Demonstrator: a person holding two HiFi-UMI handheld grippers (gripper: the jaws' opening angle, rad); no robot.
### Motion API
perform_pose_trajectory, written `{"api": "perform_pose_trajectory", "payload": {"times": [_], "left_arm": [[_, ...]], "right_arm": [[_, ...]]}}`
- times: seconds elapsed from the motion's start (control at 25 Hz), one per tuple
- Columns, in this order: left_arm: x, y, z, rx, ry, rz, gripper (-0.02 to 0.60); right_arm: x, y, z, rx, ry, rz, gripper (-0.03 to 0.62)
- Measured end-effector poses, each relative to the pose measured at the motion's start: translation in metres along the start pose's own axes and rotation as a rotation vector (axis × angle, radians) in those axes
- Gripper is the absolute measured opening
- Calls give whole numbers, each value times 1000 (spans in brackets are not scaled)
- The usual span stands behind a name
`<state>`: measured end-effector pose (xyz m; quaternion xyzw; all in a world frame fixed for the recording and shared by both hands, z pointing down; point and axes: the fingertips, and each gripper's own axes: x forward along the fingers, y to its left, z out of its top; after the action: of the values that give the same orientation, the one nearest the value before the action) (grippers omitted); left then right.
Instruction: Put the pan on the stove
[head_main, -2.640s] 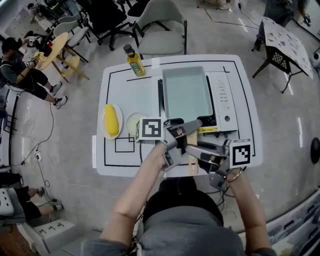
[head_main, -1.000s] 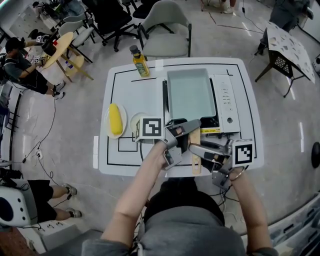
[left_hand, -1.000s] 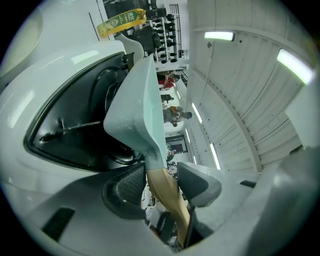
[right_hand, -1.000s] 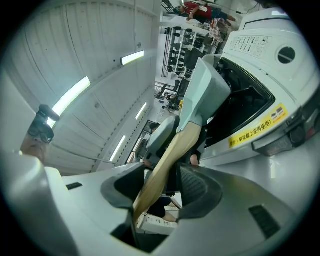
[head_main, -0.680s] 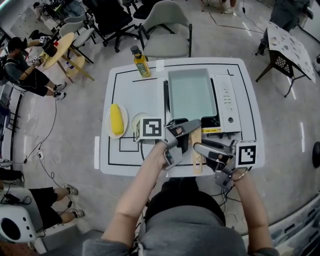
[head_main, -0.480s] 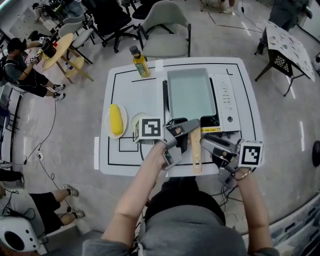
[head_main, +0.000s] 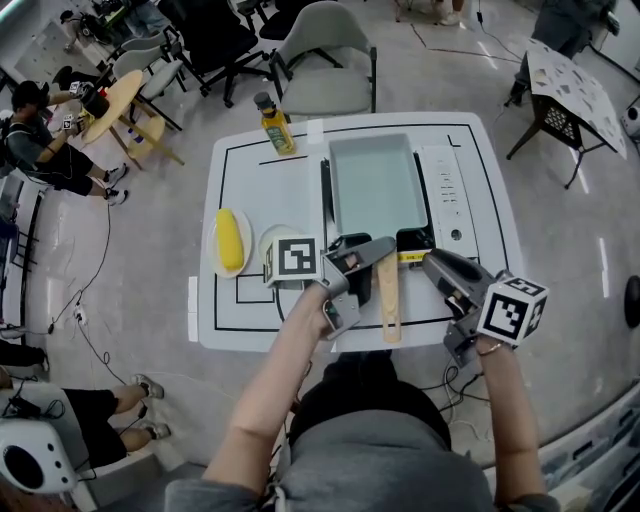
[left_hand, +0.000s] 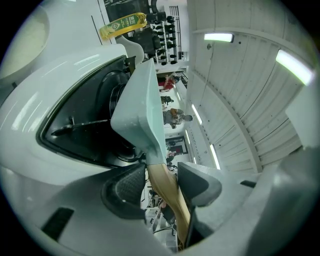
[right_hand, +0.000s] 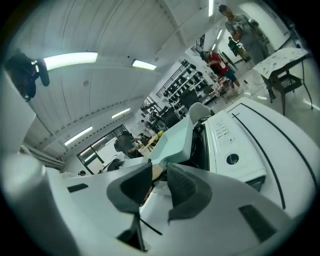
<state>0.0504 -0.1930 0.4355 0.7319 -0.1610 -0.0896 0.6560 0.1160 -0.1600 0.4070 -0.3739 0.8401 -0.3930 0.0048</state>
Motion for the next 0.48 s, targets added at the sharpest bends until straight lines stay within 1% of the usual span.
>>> {"api": "perform_pose_trajectory", "payload": {"times": [0.32,0.48], "left_arm": [[-6,-2,-2,-3,-22,5,189],[-11,0,-2,0,-31,17,190]], "right_arm": [[-12,4,15,-116,-44,-74,61],[-18,0,23,-170,-80,-131,35]]}}
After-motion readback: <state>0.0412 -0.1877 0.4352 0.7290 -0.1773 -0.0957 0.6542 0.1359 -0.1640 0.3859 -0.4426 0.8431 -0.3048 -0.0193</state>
